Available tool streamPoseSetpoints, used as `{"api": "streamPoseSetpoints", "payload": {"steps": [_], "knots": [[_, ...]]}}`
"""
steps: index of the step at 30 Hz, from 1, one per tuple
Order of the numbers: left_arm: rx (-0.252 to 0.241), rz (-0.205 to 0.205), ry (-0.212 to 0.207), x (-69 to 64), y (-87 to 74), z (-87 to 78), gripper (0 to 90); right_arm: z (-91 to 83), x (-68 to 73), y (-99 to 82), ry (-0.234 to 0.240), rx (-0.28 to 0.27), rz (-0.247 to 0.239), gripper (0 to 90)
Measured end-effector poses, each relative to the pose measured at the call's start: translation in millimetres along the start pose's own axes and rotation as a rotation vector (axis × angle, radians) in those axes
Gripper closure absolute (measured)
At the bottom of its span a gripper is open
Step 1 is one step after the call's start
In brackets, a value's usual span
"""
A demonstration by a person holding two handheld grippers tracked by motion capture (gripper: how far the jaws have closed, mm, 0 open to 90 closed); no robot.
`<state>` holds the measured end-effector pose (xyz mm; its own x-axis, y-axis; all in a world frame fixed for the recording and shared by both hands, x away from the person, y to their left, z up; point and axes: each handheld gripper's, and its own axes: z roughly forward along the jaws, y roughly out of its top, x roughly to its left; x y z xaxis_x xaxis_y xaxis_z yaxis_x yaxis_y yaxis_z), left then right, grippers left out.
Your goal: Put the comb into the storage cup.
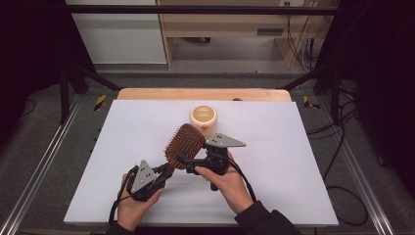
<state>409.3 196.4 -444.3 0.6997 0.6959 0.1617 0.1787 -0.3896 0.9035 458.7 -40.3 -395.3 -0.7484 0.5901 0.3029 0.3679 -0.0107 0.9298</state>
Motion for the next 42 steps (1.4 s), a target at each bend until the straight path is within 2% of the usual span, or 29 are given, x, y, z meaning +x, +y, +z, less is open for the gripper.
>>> {"api": "streamPoseSetpoints", "payload": {"steps": [12, 22, 31, 35, 42], "knots": [[-0.008, 0.003, -0.001, -1.2, 0.6, -0.7, 73.0, -0.9, -3.7, 2.0, 0.001, -0.020, 0.025, 19.5], [-0.014, 0.006, -0.001, -1.6, 0.9, -1.0, 72.9, -3.1, -6.1, 5.8, -0.004, -0.033, 0.028, 22.1], [-0.016, 0.007, 0.000, -1.3, 0.8, -1.5, 72.9, -2.7, -4.6, 8.3, 0.001, -0.040, 0.029, 22.5], [-0.019, 0.007, 0.000, -1.6, 0.9, -1.6, 72.9, -2.1, -5.5, 9.7, 0.014, -0.048, 0.054, 24.1], [-0.026, 0.007, 0.000, -2.1, 1.1, -2.2, 72.9, -2.6, -6.3, 10.3, 0.019, -0.050, 0.057, 26.8]]}}
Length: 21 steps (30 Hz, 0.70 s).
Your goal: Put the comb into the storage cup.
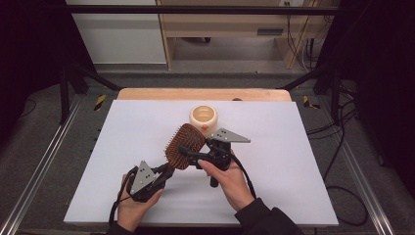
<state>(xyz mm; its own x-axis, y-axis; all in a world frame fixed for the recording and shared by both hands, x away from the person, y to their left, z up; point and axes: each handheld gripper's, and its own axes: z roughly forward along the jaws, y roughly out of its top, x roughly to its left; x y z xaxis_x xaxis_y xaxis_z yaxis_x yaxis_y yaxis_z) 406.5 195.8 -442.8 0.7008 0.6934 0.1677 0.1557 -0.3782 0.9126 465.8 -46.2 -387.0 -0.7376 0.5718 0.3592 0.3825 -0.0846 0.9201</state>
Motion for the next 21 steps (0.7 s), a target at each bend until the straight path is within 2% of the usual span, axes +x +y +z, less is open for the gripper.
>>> {"api": "streamPoseSetpoints", "payload": {"steps": [9, 18, 21], "knots": [[-0.016, 0.000, 0.002, -0.5, 0.8, -1.2, 72.9, 0.3, 0.0, 0.5, 0.027, -0.001, 0.027, 31.4], [-0.035, -0.004, -0.007, 0.0, 0.5, -1.8, 72.8, 1.5, 1.8, -0.1, 0.058, -0.003, 0.028, 37.7], [-0.037, -0.008, -0.011, 0.3, -0.4, -1.4, 72.8, 0.9, 0.1, 0.6, 0.074, -0.001, 0.048, 40.1]]}}
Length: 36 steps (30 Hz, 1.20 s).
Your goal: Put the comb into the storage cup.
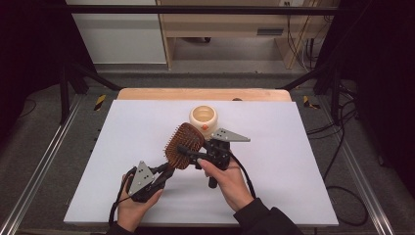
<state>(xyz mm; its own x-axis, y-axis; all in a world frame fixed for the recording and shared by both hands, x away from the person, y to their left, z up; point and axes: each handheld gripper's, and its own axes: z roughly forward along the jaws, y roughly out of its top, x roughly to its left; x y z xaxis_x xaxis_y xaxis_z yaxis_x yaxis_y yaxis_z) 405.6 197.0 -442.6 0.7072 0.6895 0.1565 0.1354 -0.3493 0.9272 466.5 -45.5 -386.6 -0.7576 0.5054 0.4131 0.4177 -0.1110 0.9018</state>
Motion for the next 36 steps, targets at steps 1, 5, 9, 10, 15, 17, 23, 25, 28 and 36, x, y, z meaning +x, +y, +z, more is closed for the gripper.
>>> {"api": "streamPoseSetpoints", "payload": {"steps": [1, 5, 9, 10, 15, 17, 23, 25, 28, 36], "knots": [[-0.001, 0.000, 0.000, 0.0, -0.3, 0.2, 72.8, -0.3, -0.5, 0.4, 0.005, 0.001, 0.006, 41.5], [-0.009, -0.003, 0.001, 0.4, -0.4, 0.2, 72.8, -1.6, -1.3, 2.0, 0.030, -0.010, 0.045, 47.3], [-0.009, -0.009, 0.000, 0.4, -1.2, 1.2, 72.8, -1.5, 1.0, 2.5, 0.037, -0.014, 0.033, 49.7], [-0.010, -0.011, 0.000, 0.6, -1.5, 1.7, 72.7, -0.9, 3.9, 3.0, 0.035, -0.013, 0.016, 50.8], [-0.017, -0.031, -0.005, 1.5, -2.9, 3.2, 72.3, 0.0, 5.3, 3.5, 0.032, -0.013, 0.038, 52.3], [-0.024, -0.039, -0.008, 1.9, -3.5, 3.6, 71.9, 0.0, 5.0, 4.3, 0.028, -0.016, 0.045, 52.7], [-0.039, -0.100, -0.005, 6.5, -9.0, 2.2, 60.6, -2.7, 4.3, 8.0, 0.009, -0.034, 0.033, 52.8], [-0.045, -0.119, 0.017, 8.1, -10.4, 1.2, 51.4, -6.3, 1.6, 12.2, 0.001, -0.050, 0.034, 52.7], [-0.078, -0.146, 0.056, 13.0, -11.2, -3.3, 41.7, -14.2, -3.8, 21.7, -0.035, -0.067, 0.016, 52.6], [-0.075, -0.235, 0.196, 38.8, -22.2, -15.1, 17.3, -25.7, -13.4, 42.2, -0.077, -0.083, -0.002, 52.3]]}}
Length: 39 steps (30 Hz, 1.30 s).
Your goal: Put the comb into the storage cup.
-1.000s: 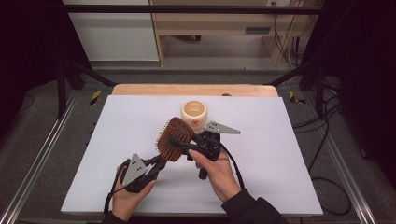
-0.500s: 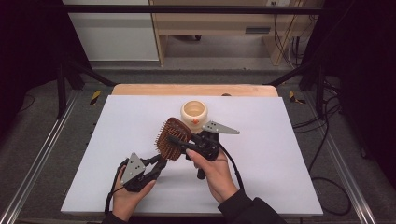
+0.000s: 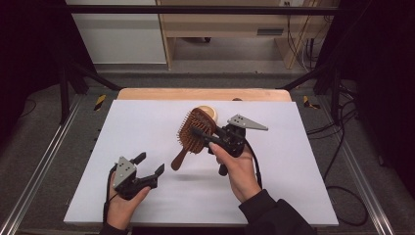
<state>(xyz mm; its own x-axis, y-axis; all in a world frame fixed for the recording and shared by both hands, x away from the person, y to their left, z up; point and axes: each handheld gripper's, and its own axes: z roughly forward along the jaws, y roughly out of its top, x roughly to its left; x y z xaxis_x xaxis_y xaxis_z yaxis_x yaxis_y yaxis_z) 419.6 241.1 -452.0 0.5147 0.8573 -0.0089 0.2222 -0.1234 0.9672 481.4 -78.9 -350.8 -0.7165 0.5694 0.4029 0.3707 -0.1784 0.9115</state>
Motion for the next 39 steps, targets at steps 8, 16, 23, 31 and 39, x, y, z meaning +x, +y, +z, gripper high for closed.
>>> {"api": "streamPoseSetpoints", "payload": {"steps": [8, 16, 23, 31, 39], "knots": [[0.014, -0.032, 0.021, 18.5, -8.6, 0.0, 7.1, 1.6, -6.6, 14.9, -0.026, 0.000, -0.005, 52.1], [0.009, -0.049, 0.020, 23.5, -10.7, 0.2, 5.6, 5.5, -14.4, 38.9, -0.048, 0.002, -0.016, 52.0], [0.002, -0.048, 0.026, 25.0, -10.7, -1.0, 5.2, 7.4, -17.4, 45.8, -0.064, 0.010, -0.022, 51.9], [-0.006, -0.045, 0.038, 26.7, -10.6, -2.1, 5.0, 6.7, -25.1, 50.0, -0.074, 0.002, -0.008, 51.8], [-0.021, -0.057, 0.052, 29.4, -10.2, -4.2, 5.0, 6.2, -26.9, 53.6, -0.086, 0.004, -0.008, 51.7]]}}
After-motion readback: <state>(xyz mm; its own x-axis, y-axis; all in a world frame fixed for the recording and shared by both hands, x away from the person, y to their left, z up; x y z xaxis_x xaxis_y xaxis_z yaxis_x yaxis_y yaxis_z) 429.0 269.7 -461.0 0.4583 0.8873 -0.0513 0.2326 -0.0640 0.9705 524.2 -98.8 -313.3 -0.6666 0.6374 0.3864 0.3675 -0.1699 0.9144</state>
